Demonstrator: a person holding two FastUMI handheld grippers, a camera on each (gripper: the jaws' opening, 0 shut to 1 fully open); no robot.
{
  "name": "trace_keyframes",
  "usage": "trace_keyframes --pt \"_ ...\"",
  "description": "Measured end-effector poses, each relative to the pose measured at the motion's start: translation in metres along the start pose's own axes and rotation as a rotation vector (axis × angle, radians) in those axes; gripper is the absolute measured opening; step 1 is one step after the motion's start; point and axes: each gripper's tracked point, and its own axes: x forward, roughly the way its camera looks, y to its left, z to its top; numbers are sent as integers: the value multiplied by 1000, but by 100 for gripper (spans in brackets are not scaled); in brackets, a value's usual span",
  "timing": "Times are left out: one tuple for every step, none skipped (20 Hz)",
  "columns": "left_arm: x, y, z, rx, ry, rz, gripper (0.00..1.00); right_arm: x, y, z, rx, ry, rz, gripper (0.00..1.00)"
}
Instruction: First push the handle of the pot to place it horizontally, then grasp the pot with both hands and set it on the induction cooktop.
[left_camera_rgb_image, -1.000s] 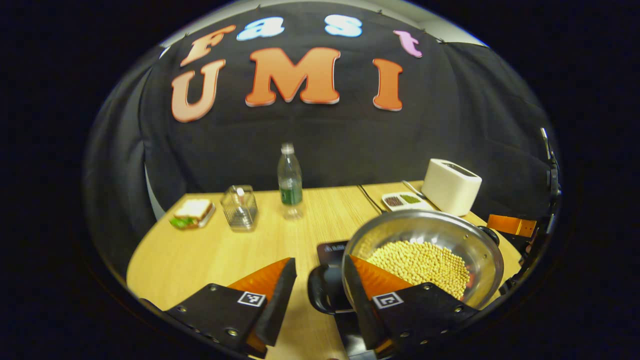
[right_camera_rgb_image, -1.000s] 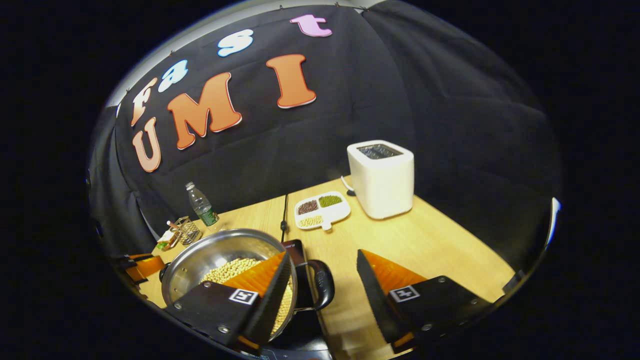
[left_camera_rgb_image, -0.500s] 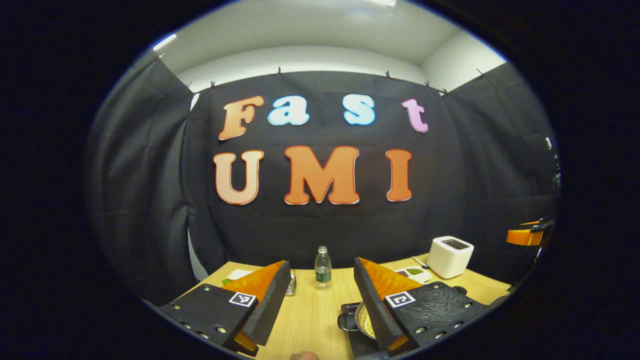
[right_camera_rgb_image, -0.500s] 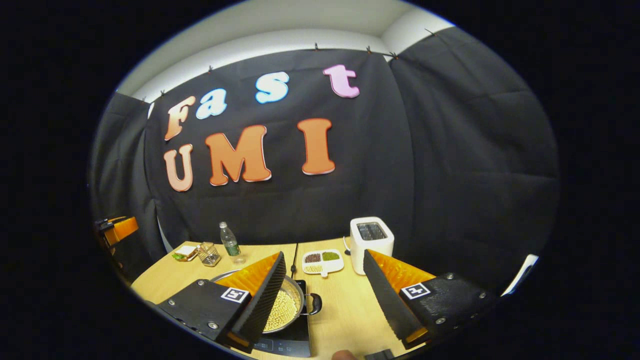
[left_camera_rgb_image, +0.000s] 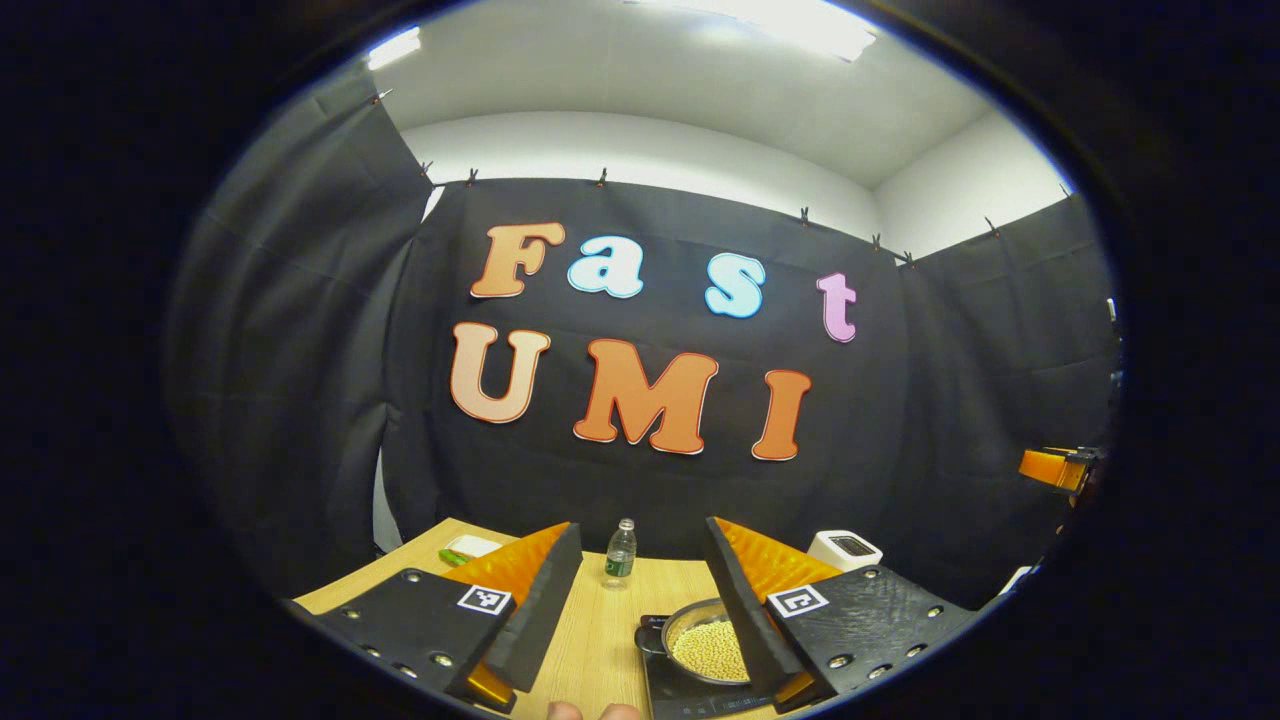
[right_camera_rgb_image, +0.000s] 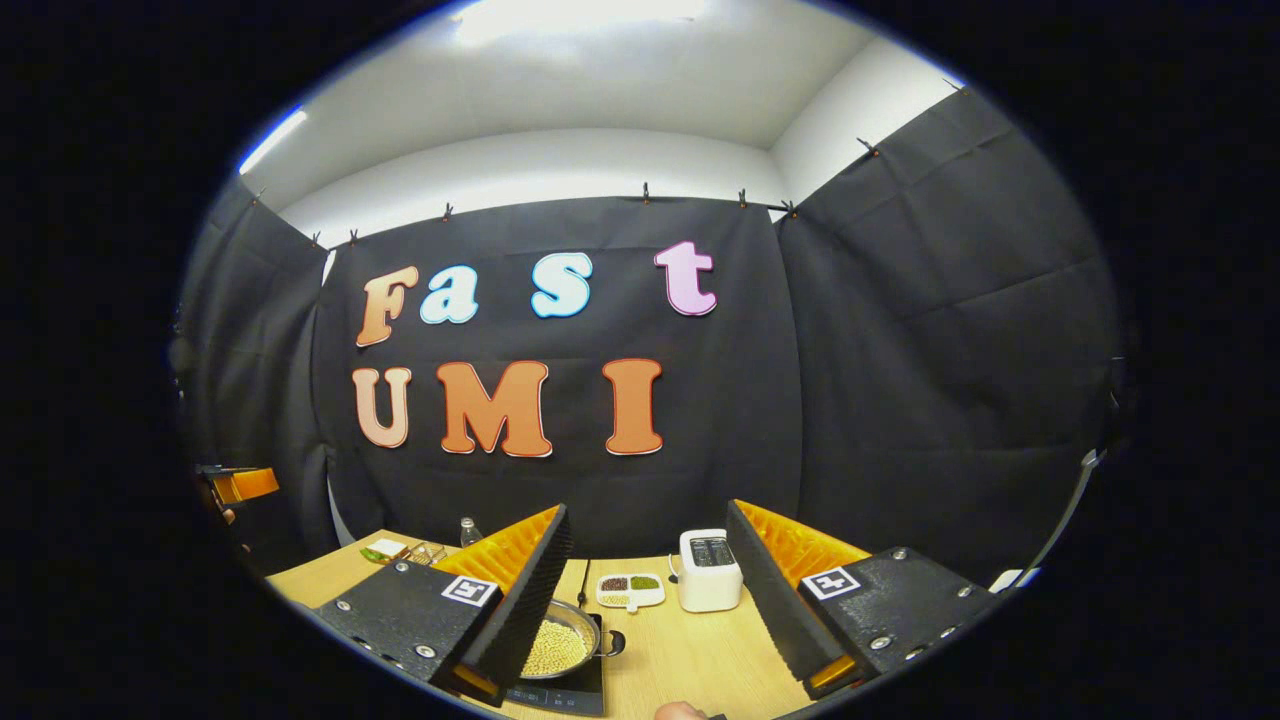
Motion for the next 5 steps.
trace_keyframes --pt "-4 -3 4 4 -12 -1 78 -3 0 0 -8 -3 1 95" --pt "-7 -6 7 10 -20 -3 78 -4 -3 0 -20 -9 -7 100" --pt "-8 -10 10 17 -26 -9 78 -4 -3 0 -32 -13 -15 95" --pt "-11 -13 11 25 -30 -15 78 -5 -2 0 -36 -15 -17 95" --pt "-13 -15 13 34 -32 -18 78 -6 0 -1 -31 -13 -12 95"
